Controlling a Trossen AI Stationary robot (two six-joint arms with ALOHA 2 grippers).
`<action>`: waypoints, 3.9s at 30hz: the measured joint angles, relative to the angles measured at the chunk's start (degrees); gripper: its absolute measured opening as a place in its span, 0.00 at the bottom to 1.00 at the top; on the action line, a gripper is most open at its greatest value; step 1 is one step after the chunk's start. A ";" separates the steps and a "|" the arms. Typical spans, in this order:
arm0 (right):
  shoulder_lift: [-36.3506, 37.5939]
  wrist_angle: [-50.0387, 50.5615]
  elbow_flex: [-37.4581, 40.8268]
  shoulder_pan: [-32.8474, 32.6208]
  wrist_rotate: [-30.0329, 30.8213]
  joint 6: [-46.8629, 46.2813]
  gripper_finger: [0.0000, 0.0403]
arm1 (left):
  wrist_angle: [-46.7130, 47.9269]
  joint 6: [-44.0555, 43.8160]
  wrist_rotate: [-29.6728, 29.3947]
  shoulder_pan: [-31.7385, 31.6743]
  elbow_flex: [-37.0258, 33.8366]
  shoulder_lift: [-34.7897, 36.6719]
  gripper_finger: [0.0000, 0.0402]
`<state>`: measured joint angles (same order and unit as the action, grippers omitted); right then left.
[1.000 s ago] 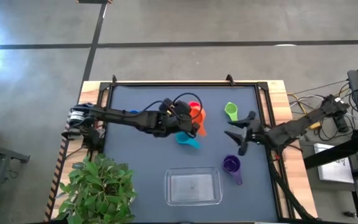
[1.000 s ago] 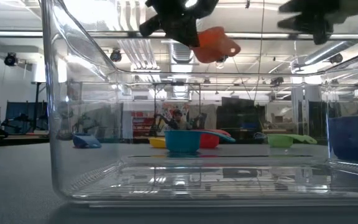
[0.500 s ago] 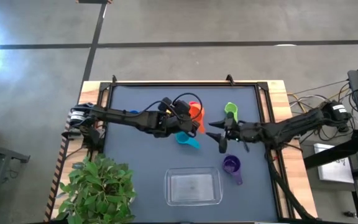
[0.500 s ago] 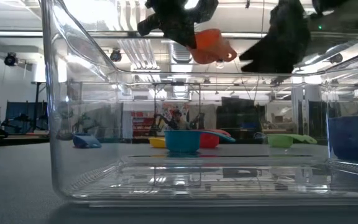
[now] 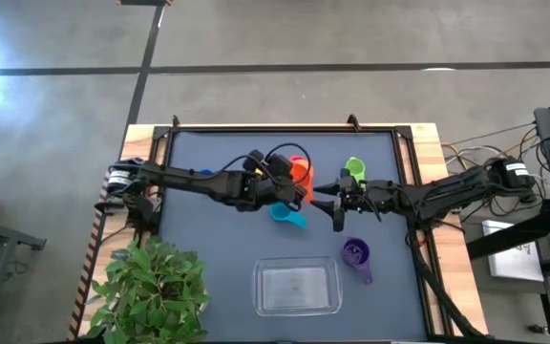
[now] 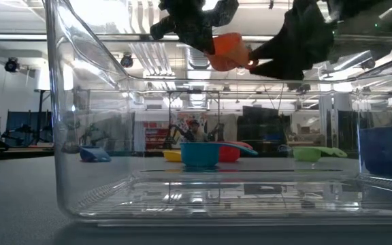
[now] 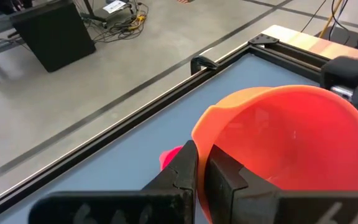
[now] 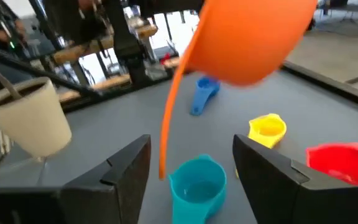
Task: Nest measuring cups in basket
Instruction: Stack the orange measuring cup on top of the purple measuring cup, then stack the red measuring cup on top of the orange measuring cup
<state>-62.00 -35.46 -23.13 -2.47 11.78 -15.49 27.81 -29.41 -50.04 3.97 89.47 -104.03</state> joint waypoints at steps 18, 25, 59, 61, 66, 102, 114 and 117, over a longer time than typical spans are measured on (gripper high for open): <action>0.86 2.29 -0.05 1.03 -4.23 1.24 0.02 | -1.40 0.17 0.08 0.07 -0.04 0.00 0.04; 4.84 9.05 0.00 1.04 -2.57 -1.78 0.02 | 0.77 3.00 0.18 0.09 -0.04 1.06 0.18; 32.96 23.85 14.61 -53.04 30.36 -51.44 0.02 | -24.49 3.88 0.09 9.60 -30.07 22.02 0.37; 32.96 26.76 14.17 -57.36 35.30 -55.31 0.02 | -25.78 3.88 0.53 9.59 -31.28 22.25 0.36; 31.85 30.15 14.16 -65.85 42.08 -66.07 0.02 | -26.98 3.87 2.01 9.55 -31.70 21.66 0.34; 16.20 40.08 13.20 -71.00 37.32 -85.94 0.39 | -27.33 4.96 2.21 9.55 -31.45 20.79 0.34; 25.11 59.77 12.88 -69.17 38.01 -88.22 0.44 | -26.83 7.09 2.24 8.63 -31.59 20.76 0.34; 28.05 65.70 10.08 -66.62 40.35 -82.80 0.44 | -26.83 8.00 3.15 7.87 -31.81 20.76 0.34</action>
<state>-33.94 30.25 -13.06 -69.09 52.13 -98.29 0.98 -21.41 -46.89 11.84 57.66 -83.27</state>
